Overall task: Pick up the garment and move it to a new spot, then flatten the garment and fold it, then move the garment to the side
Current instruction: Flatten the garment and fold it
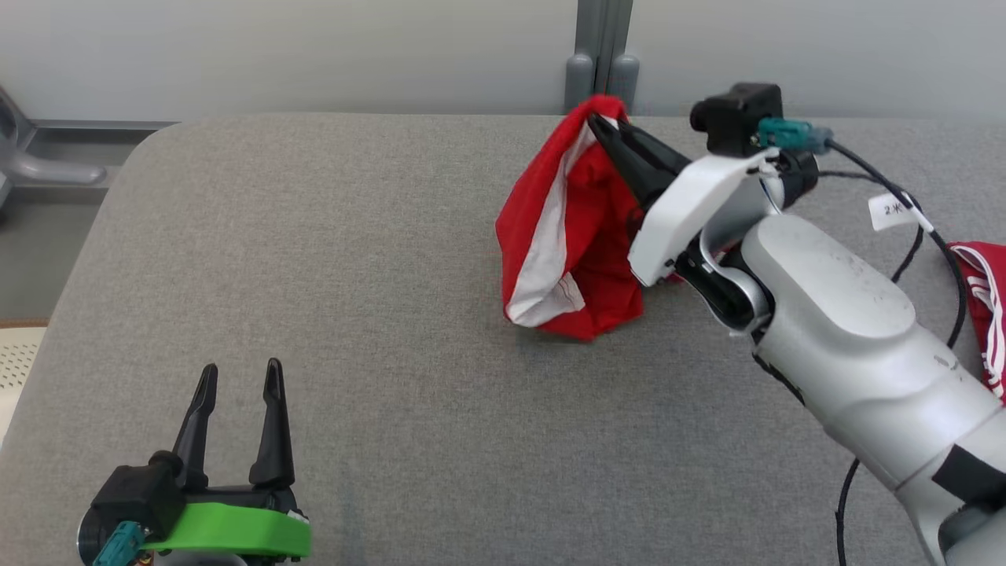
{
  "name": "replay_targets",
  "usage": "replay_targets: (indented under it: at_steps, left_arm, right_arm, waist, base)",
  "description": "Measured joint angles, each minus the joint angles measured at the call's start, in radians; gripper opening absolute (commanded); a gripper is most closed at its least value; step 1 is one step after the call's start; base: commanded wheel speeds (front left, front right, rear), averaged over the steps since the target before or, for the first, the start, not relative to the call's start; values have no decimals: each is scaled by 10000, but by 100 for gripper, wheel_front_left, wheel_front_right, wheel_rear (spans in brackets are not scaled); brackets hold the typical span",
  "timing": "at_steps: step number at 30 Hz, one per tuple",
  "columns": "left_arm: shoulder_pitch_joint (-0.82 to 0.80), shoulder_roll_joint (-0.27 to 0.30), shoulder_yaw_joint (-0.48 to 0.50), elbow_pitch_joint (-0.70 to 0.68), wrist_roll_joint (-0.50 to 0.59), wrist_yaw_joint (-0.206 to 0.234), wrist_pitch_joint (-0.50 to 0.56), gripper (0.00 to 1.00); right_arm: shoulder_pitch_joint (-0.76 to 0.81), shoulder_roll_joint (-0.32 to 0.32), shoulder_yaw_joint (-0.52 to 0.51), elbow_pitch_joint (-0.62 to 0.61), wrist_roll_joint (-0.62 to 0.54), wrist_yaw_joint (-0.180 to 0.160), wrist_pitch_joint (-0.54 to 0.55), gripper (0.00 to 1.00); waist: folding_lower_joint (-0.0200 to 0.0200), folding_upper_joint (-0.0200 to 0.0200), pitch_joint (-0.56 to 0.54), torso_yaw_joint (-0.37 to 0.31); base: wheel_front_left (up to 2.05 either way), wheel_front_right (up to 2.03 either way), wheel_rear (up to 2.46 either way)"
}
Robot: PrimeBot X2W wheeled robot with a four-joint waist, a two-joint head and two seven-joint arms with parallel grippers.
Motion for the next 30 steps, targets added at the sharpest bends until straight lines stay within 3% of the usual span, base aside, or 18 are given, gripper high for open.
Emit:
replay_targets:
  at_steps: [7,14,18,24,30]
  left_arm:
    - [0,-6,-163,-12,23,-8,0,100]
    - [27,13,-113,-52,-8,-10,0,100]
    - [29,0,-107,-94,-8,-10,0,100]
    - [16,-59,-138,-105,-8,-12,-2,100]
    - [-7,-81,-44,-163,-4,-12,-2,100]
  right_arm:
    - [-2124,63,1310,-268,349,0,-821,0]
    - [-3301,-115,1519,-234,1014,0,-1666,0]
    - [-2759,-621,1684,257,1676,0,-1584,0]
    - [-758,-1745,2291,848,2955,0,-23,0]
    - [760,-2846,2332,1636,3275,0,270,0]
  waist:
    - [0,0,-110,90]
    - [0,0,-17,165]
    - [0,0,66,98]
    - [1,0,160,-61]
    - [1,0,258,-310]
  base:
    - [0,0,0]
    - [0,0,0]
    - [0,0,0]
    - [0,0,0]
    - [0,0,0]
